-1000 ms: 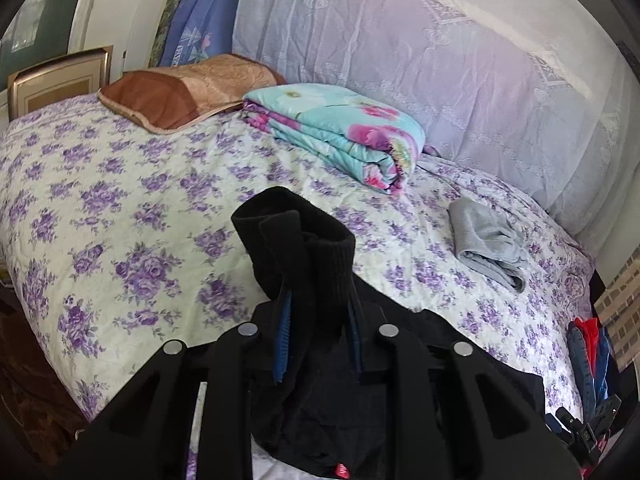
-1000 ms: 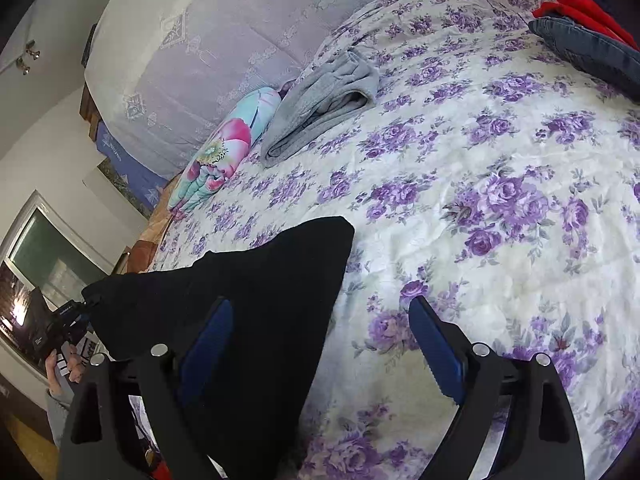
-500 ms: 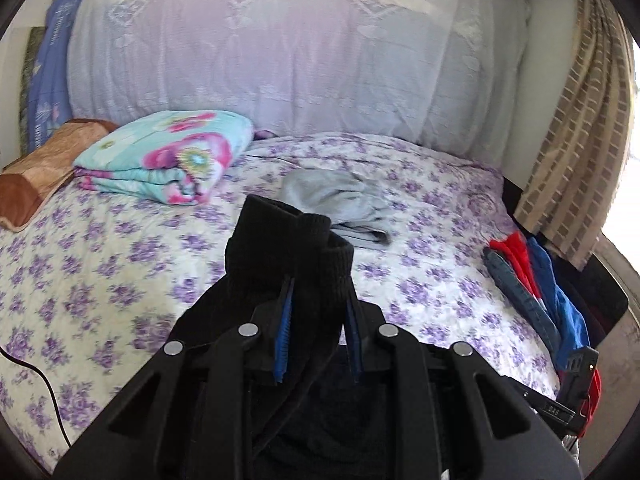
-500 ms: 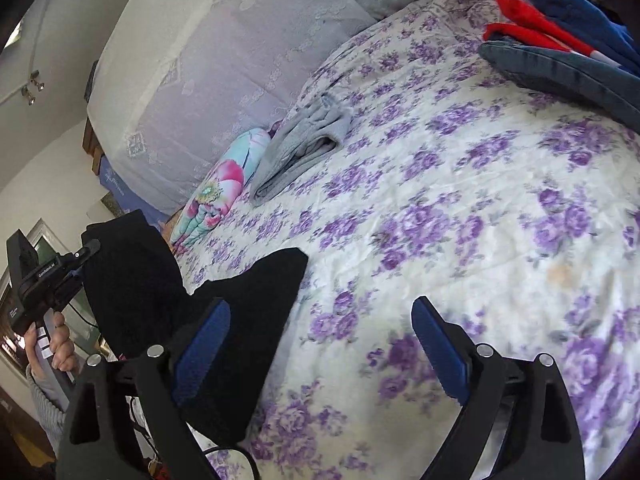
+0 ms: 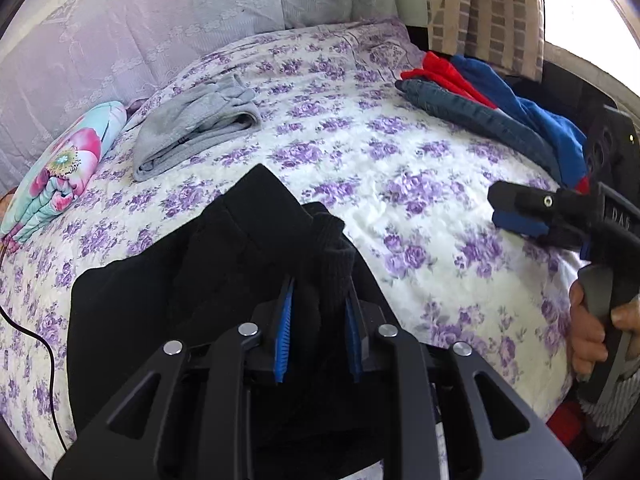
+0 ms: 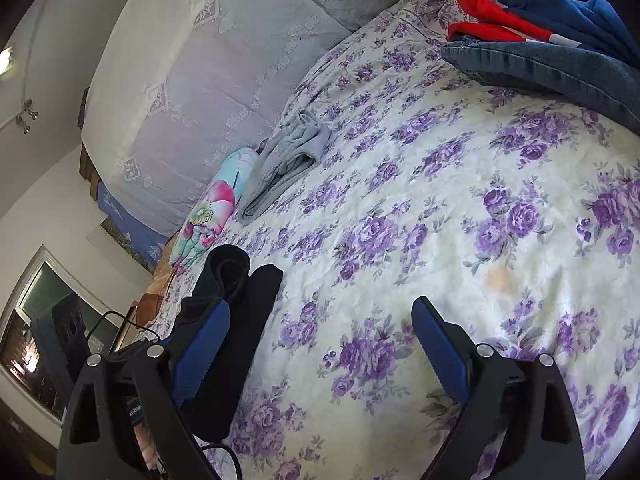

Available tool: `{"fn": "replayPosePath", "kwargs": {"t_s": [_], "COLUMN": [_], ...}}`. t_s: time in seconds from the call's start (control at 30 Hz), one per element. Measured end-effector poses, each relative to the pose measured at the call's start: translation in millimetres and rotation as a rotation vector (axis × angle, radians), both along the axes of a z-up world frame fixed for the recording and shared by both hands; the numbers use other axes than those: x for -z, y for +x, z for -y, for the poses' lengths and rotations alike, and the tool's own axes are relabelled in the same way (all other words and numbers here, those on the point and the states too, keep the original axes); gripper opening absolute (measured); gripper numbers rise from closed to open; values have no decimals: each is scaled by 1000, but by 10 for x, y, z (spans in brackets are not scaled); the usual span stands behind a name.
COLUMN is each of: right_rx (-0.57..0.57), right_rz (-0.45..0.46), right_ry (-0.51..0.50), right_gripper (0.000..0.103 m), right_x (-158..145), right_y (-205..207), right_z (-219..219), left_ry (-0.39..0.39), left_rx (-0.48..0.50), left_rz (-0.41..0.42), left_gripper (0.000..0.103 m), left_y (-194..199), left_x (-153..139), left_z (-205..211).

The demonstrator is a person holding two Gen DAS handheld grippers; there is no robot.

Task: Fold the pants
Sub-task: 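Grasp the folded pants edge with the left gripper and fold it over again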

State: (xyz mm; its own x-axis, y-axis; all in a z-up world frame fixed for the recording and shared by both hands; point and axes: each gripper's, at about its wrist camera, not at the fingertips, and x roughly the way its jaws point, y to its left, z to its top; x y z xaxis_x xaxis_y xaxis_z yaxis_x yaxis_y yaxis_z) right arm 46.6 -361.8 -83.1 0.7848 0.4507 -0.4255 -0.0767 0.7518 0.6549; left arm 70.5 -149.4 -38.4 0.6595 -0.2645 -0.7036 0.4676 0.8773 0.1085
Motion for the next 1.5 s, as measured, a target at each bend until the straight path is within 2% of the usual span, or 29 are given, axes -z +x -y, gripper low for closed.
{"fn": "replayPosePath", "kwargs": {"t_s": [0.2, 0.37, 0.47, 0.53, 0.6, 0.7, 0.8, 0.87, 0.97, 1.07, 1.17, 1.23, 1.37, 1.5], "right_rx": [0, 1, 1, 0, 2, 1, -1, -1, -1, 0, 8, 14, -62, -159], "right_rz": [2, 3, 3, 2, 3, 3, 3, 3, 4, 2, 2, 4, 10, 58], "right_ry": [-6, -10, -9, -11, -16, -27, -25, -26, -30, -34, -44, -63, -72, -141], "right_gripper": [93, 93, 93, 93, 93, 93, 94, 94, 94, 94, 94, 94, 94, 94], "right_x": [9, 12, 12, 12, 13, 7, 8, 8, 10, 9, -11, -56, -215, -478], "right_y": [1, -22, -23, -20, -17, -3, -1, -3, -2, -6, -2, 18, 172, 331], "right_z": [-5, -17, -21, -21, -23, -25, -26, -30, -29, -33, -55, -99, -342, -789], "left_ry": [-65, -140, -186, -210, -202, -177, -107, -92, -28, -66, -175, -198, -201, -150], "left_rx": [14, 63, 76, 46, 6, 14, 26, 33, 65, 83, -9, -67, -145, -183], "left_rz": [-77, -155, -151, -114, -83, -123, -168, -199, -145, -140, -86, -53, -85, -139], "left_gripper": [23, 28, 29, 33, 35, 35, 37, 40, 42, 42, 44, 54, 54, 56], "left_y": [-44, -113, -169, -163, -96, 11, 89, 82, -110, -188, -183, -130, 25, 88], "left_x": [27, 27, -97, -237, -317, -247, 23, 194, 238, 165, -49, -139, -82, 190], "left_z": [-106, -215, -318, -413, -460, -382, -226, -168, -101, -231, -588, -771, -994, -1012]}}
